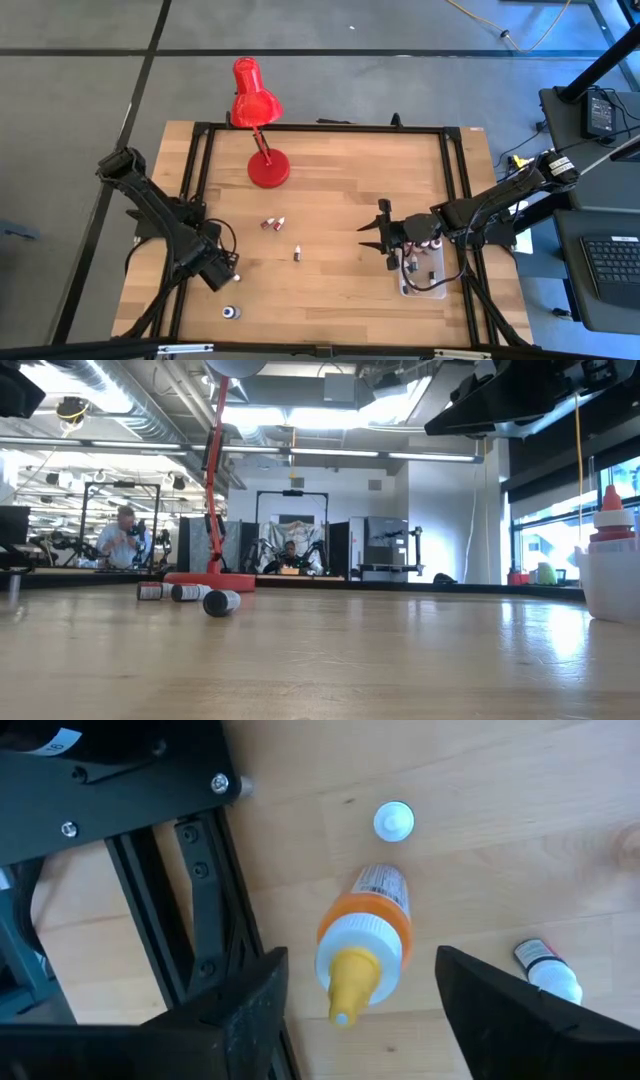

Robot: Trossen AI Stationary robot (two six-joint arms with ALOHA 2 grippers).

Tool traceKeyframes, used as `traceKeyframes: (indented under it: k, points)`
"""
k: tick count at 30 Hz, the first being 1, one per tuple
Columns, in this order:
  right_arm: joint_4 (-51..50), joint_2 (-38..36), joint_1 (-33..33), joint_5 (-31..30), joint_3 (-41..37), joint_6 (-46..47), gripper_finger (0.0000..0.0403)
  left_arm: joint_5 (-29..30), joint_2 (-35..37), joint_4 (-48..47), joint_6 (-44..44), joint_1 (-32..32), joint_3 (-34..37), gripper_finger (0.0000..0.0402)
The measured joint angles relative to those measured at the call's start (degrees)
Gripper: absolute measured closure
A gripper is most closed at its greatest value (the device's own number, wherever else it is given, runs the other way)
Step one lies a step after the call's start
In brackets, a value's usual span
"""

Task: Pick & Place food coloring
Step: Put the big yellow bottle into the transparent container

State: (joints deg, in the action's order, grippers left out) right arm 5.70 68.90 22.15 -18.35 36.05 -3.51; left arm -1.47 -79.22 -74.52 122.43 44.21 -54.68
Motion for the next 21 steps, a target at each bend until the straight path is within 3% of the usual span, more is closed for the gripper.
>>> traceKeyframes:
  k: [11,21]
  points:
    - [-0.01,0.00,0.00,0.00,0.00,0.00,0.0240,0.44,-0.02,0.00,-0.04,-0.04,0.00,0.0201]
    - [-0.01,0.00,0.00,0.00,0.00,0.00,0.0240,0.51,0.16,3.25,-0.13,-0.09,3.46,0.0210]
